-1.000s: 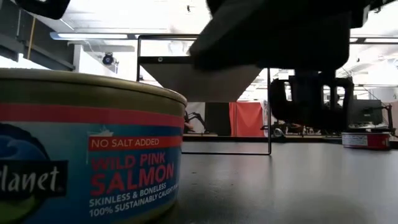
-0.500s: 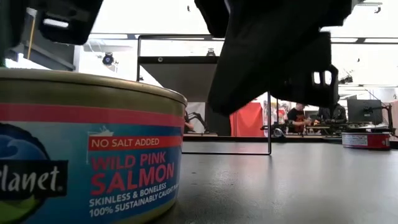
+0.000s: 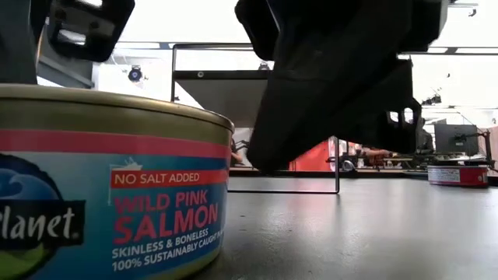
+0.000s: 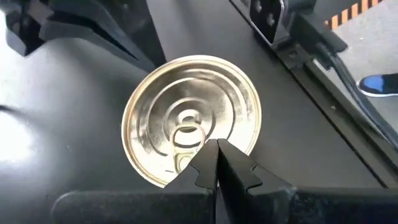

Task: Stack canned seafood by type on shelf
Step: Stack the blue-pink tuna can on top of the blue-pink tuna can on the shelf

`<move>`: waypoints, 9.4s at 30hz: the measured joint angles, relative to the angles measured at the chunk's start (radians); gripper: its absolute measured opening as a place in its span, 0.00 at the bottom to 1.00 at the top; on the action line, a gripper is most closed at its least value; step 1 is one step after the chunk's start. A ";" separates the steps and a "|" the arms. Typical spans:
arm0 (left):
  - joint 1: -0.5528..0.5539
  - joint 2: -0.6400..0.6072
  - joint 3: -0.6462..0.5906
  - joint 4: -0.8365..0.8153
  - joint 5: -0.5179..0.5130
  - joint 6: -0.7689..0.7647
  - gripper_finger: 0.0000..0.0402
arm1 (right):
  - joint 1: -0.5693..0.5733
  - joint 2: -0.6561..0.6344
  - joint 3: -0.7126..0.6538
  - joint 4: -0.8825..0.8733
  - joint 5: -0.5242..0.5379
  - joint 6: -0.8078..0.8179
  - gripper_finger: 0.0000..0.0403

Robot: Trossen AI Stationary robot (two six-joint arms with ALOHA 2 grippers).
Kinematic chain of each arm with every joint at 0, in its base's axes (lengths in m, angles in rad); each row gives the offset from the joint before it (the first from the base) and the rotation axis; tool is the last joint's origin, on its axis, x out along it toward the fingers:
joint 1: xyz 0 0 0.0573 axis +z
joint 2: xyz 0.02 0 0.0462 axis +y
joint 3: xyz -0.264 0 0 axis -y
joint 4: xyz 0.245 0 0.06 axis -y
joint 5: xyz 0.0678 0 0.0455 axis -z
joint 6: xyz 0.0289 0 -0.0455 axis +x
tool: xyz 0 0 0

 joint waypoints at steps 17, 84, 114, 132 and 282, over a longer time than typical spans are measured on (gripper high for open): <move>0.032 0.077 0.003 0.083 0.019 0.002 0.00 | 0.005 -0.015 0.104 -0.041 -0.053 -0.035 0.00; -0.184 -0.165 0.000 -0.085 -0.462 -1.041 0.00 | -0.036 0.003 0.162 -0.314 -0.069 -1.212 0.70; -0.177 -0.559 0.000 -0.315 -0.532 -0.541 0.00 | -0.069 -0.032 0.872 -1.286 0.699 -1.078 0.41; -0.161 -0.513 0.000 -0.317 -0.467 -0.527 0.00 | -0.121 -0.062 0.716 -1.352 0.776 -0.923 0.41; 0.719 -1.313 -0.457 -0.243 0.193 -0.192 0.00 | -1.085 -0.418 0.086 -0.230 0.082 -1.919 0.59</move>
